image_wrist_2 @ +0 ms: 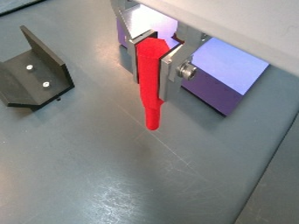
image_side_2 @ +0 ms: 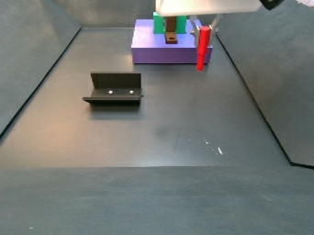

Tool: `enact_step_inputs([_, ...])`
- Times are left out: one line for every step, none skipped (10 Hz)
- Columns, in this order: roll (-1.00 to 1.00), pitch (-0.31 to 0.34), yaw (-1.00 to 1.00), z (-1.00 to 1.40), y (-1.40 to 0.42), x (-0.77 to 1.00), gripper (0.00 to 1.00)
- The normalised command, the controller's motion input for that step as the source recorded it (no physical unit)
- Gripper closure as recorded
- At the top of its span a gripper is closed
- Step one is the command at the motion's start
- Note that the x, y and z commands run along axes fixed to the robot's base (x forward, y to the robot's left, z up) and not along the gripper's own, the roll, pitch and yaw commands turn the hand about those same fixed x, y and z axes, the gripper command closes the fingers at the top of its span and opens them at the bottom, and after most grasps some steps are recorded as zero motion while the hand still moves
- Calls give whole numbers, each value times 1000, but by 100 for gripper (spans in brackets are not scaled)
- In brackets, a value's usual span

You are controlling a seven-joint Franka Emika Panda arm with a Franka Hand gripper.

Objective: Pick up the red object. Move up. Move to above the board. Insert the red object.
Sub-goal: Move to above the board.

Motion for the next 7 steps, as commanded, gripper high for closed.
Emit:
enact_step_inputs([1,17,7,1400,-3,-19,100])
enact_step_inputs([-11,-8,3,1400,-8,-49,100])
enact_step_inputs([-21,9,0,1400,-8,-11,100])
enact_step_inputs([-24,36,-2,1400,-4,33,100])
enact_step_inputs([-32,88,-5,756,-5,30,100])
enact_step_inputs([-35,61,-4,413,0,31,100])
enact_step_inputs([-36,43,-5,229,0,31,100])
